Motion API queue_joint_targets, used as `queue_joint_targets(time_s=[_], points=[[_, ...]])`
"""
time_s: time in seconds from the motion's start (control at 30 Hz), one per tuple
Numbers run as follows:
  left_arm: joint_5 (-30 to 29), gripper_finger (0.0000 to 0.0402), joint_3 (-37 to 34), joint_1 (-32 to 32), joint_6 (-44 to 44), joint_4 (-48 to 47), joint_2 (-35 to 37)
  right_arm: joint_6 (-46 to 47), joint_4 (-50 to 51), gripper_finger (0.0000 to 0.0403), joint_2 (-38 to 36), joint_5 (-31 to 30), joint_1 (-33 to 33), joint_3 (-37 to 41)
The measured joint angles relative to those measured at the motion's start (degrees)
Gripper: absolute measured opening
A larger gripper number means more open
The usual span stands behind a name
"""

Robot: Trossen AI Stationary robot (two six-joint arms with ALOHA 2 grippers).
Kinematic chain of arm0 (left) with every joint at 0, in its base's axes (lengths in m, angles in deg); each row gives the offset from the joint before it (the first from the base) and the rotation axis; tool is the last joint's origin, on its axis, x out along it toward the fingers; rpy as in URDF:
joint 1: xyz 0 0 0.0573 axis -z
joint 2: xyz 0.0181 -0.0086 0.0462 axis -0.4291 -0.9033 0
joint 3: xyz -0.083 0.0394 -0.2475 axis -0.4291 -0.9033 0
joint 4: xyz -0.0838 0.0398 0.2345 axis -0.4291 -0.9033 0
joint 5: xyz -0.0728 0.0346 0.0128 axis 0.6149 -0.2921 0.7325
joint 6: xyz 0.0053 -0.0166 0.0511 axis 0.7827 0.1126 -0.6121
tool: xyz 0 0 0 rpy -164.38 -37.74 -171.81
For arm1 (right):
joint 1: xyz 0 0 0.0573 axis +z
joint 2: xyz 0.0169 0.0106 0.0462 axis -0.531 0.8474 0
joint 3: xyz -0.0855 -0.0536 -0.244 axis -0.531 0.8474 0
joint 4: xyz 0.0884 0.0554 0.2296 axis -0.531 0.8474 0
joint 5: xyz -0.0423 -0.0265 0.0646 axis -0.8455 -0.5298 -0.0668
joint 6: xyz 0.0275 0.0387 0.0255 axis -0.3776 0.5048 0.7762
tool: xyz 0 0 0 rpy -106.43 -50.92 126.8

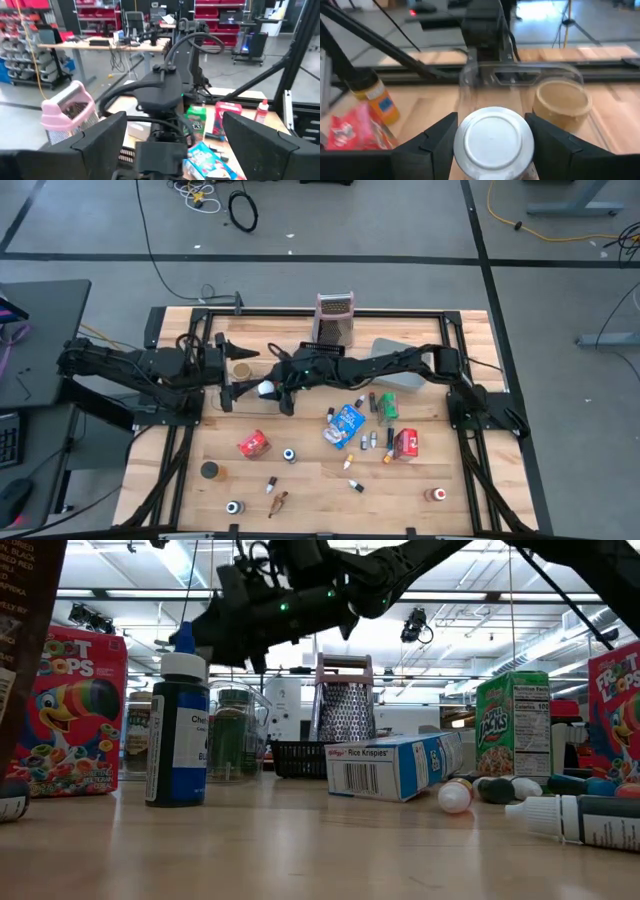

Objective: Pick & Place Kitchen Items
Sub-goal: Put the white seasoning bottle into the transparent bin, then put the black seasoning bottle into the transparent bin

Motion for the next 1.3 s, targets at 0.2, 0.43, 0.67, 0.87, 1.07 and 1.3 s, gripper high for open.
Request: queue_joint_targets(time_s=[0.2,0.43,0.67,0.87,1.07,1.3], points=[[0.0,0.0341,0.0,0.0,0.0,0.1,0.0,-0.9,2.8,0.0218,0.9,-4.4,0.0,0.1],[0.0,0.0341,0.0,0.0,0.1,0.1,0.0,-0.2,3.0,0.0229,2.6,-4.5,0.0,0.0],[0.0,0.0341,0.0,0.0,0.1,0.1,0.0,-1.5,4.4,0.0229,2.7,-5.1,0.0,0.1],[0.0,0.0341,0.0,0.0,0.1,0.1,0.0,-2.7,3.5,0.0252,2.7,-5.2,0.0,0.1],[0.0,0.0341,0.0,0.0,0.1,0.1,0.0,-4.6,2.1,0.0275,2.7,-5.1,0.0,0.1],[0.1,0.0341,0.0,0.0,-0.6,-2.8,0.0,-7.7,3.1,0.0273,-1.0,-5.1,0.2,0.1]])
